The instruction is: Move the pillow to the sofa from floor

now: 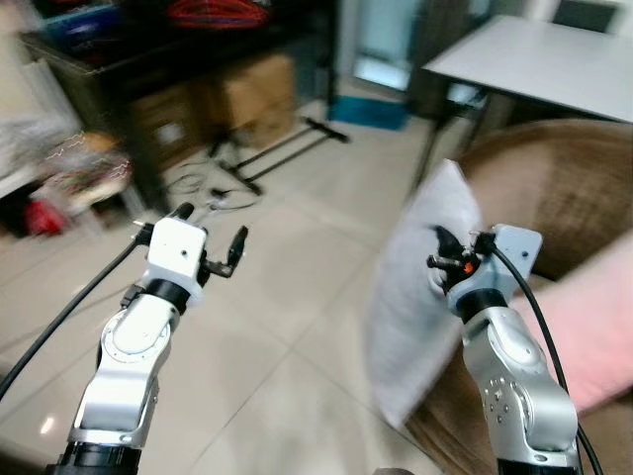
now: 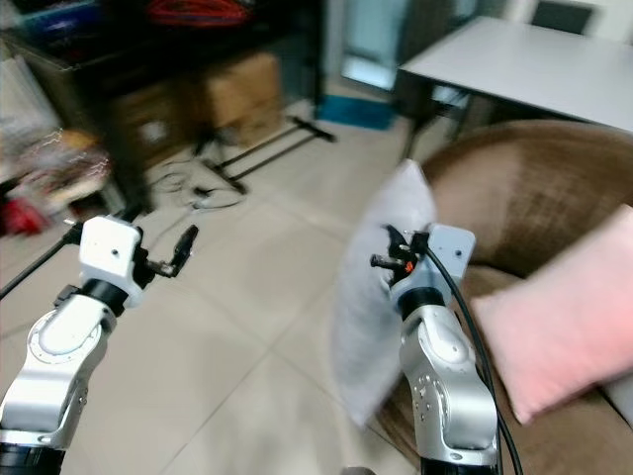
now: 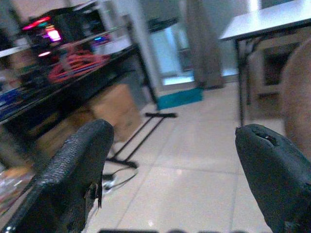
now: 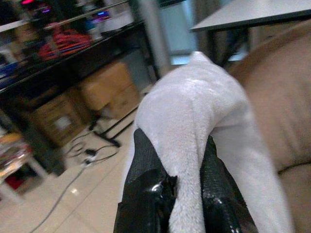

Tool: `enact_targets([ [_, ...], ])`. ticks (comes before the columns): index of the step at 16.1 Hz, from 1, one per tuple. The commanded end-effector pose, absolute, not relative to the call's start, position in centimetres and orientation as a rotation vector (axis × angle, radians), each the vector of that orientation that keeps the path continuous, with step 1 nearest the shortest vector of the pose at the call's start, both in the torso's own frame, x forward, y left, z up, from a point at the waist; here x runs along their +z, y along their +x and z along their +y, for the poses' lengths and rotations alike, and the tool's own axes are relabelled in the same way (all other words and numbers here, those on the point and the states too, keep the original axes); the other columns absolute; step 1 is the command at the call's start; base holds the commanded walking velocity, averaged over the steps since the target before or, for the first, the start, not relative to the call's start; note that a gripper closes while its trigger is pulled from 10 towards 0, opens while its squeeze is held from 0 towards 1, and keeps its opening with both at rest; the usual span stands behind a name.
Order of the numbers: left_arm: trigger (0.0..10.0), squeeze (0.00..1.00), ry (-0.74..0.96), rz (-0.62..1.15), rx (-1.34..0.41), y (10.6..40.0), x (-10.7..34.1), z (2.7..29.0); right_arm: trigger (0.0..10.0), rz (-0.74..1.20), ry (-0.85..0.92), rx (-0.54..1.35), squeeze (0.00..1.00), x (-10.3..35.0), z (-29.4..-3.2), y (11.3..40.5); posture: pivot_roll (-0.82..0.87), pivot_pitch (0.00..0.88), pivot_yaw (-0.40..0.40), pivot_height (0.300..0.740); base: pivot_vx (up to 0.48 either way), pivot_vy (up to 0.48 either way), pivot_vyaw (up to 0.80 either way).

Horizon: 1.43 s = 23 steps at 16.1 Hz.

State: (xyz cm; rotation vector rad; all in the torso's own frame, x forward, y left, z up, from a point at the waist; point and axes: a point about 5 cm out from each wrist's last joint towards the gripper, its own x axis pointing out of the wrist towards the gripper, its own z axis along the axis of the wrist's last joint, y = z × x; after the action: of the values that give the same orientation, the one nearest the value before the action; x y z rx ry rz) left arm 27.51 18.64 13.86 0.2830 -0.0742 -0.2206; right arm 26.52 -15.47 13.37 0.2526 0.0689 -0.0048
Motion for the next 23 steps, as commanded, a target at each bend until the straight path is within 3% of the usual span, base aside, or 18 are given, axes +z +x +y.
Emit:
enact_targets([
  [1, 10.0, 0.11, 0.289, -0.095, -0.239, 27.6, 14.3, 18.3, 10.0, 0.013, 0.246, -0.007, 0.00, 14.5, -15.7, 26.8, -0.09, 0.000, 0.032, 0.740, 0.296, 0.000, -0.80],
  [12, 10.0, 0.11, 0.300, -0.084, -0.259, 27.5, 14.2, 18.2, 10.0, 0.005, 0.227, 0.019, 0.00, 14.6, -15.6, 27.2, -0.08, 0.000, 0.031, 0.740, 0.294, 0.000, -0.80],
  [19, 10.0, 0.11, 0.330, -0.041, -0.320, 27.3, 13.6, 18.1, 10.0, -0.005, 0.198, 0.065, 0.00, 15.0, -15.3, 27.7, -0.08, 0.000, 0.034, 0.740, 0.277, 0.000, 0.00],
  [23, 10.0, 0.09, 0.407, 0.008, -0.438, 27.7, 13.0, 18.0, 10.0, -0.025, 0.187, 0.070, 0.00, 15.7, -15.0, 29.4, -0.08, 0.000, 0.044, 0.740, 0.000, 0.000, 0.00],
])
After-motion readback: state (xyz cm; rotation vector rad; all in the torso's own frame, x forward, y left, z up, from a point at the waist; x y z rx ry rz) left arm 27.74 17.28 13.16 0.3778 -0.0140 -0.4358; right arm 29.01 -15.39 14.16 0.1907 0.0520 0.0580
